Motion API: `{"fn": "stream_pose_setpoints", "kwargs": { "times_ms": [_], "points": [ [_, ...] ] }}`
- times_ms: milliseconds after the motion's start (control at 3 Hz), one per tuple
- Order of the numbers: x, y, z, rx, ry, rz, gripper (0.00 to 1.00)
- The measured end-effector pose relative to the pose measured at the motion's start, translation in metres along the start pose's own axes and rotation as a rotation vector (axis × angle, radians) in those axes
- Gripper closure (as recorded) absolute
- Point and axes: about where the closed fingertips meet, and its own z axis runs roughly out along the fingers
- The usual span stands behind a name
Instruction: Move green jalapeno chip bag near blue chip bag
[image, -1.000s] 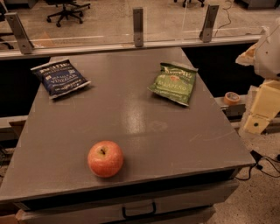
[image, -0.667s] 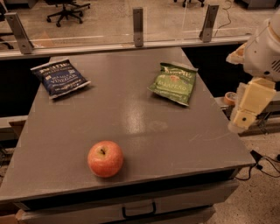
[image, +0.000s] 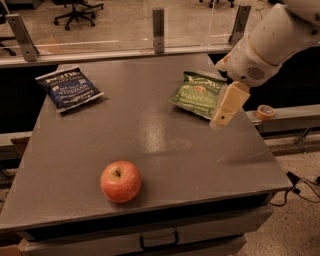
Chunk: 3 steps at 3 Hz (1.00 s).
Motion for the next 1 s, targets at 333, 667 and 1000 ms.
{"fn": "stream_pose_setpoints", "kwargs": {
  "times_ms": [333,667,1000],
  "points": [
    [-0.019,-0.030,0.042,-0.015,-0.087,0.065,0.00],
    [-0.024,-0.059,0.074,-0.022,-0.140,0.155,0.00],
    [-0.017,-0.082,0.102,-0.048,-0.155,0.262,0.18]
  ]
}}
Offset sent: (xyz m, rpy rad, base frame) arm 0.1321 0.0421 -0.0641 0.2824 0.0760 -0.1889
